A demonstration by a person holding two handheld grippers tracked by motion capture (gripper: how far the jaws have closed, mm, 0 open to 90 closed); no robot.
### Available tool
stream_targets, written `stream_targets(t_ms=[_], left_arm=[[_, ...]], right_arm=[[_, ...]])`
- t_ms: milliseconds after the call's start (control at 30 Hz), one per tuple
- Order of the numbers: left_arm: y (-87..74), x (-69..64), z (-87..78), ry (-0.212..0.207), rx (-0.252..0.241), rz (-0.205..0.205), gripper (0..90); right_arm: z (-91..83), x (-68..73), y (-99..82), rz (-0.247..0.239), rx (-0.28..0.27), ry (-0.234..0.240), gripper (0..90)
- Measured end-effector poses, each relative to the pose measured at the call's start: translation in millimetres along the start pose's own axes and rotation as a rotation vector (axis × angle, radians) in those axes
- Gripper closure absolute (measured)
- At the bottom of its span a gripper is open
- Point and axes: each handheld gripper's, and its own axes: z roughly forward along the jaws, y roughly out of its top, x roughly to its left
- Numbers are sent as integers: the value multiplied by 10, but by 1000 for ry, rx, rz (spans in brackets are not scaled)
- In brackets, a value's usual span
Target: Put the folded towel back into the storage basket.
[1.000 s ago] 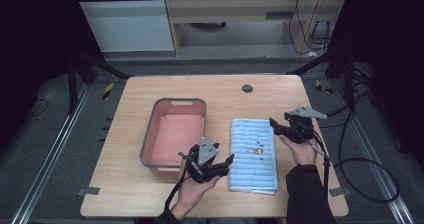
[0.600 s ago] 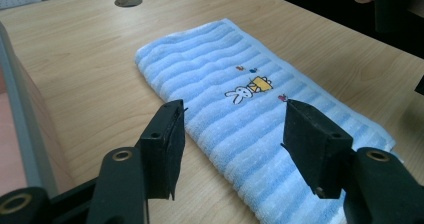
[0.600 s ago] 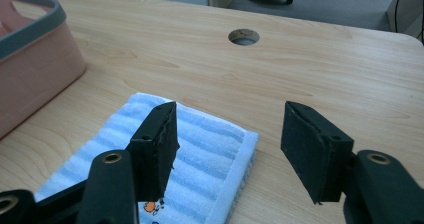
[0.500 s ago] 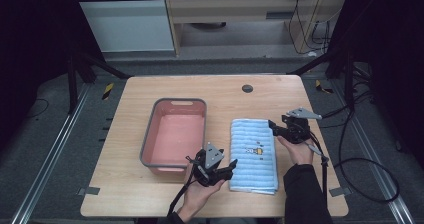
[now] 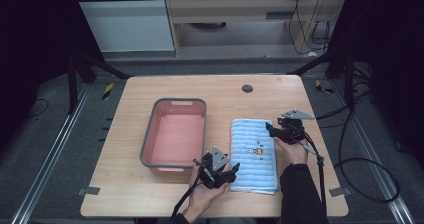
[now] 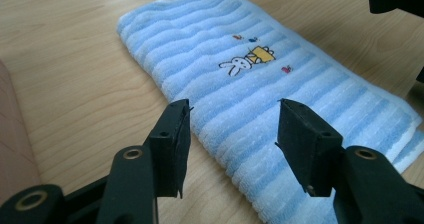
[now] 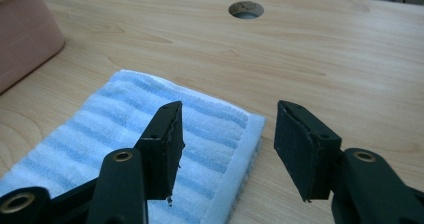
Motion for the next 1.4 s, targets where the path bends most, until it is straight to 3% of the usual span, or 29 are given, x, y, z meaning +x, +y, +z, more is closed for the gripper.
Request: stream_targets(t_ms=[433, 833, 967, 1233, 1400], left_arm=[[-137, -6, 135, -11, 43, -21, 547], [-232, -25, 209, -21, 70, -46, 559], [-231, -33, 214, -16, 82, -38, 571], [-224, -45, 237, -25, 99, -53, 641], [-221, -72, 243, -25, 100, -52, 699]], right_arm=[[131, -12, -104, -4, 46, 9, 482], [281, 24, -199, -30, 114, 22, 499], [311, 28, -223, -27, 134, 22, 509], [338, 43, -249, -17, 152, 33, 564], [341, 60, -251, -21, 155, 46, 669]])
